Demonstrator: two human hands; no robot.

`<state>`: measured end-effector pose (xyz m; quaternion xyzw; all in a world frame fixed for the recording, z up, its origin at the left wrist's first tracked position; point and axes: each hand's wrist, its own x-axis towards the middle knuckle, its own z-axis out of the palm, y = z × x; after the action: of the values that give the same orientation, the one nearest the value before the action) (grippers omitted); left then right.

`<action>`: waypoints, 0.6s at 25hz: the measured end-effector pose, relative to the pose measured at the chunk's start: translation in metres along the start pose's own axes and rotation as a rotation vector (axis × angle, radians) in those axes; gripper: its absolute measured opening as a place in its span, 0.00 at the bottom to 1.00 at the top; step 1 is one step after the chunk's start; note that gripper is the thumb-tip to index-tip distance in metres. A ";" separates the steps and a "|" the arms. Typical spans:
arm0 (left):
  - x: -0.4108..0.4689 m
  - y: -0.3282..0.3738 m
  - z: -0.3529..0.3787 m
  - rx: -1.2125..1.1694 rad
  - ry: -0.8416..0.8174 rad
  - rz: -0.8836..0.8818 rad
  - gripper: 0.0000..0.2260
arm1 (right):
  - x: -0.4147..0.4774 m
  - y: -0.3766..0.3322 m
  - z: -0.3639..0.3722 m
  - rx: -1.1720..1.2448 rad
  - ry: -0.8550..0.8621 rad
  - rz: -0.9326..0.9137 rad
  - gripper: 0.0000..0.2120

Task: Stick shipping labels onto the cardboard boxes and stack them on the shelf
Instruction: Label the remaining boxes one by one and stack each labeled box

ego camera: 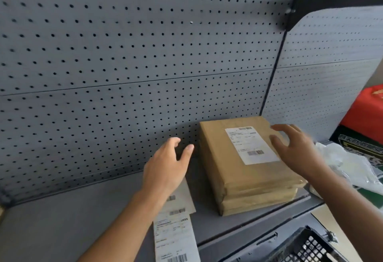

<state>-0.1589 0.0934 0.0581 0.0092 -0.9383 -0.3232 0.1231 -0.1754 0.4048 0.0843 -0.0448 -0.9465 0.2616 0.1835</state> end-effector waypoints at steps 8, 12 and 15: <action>-0.024 -0.093 -0.124 0.149 0.274 -0.144 0.23 | -0.013 -0.147 0.069 -0.014 -0.100 -0.338 0.17; -0.057 -0.163 -0.187 0.203 0.391 -0.297 0.22 | -0.031 -0.228 0.119 0.040 -0.186 -0.501 0.17; -0.088 -0.211 -0.226 0.220 0.451 -0.405 0.22 | -0.056 -0.290 0.156 0.081 -0.247 -0.619 0.17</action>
<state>-0.0327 -0.2018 0.0820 0.2804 -0.8958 -0.2274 0.2592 -0.1778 0.0712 0.0905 0.2844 -0.9190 0.2345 0.1398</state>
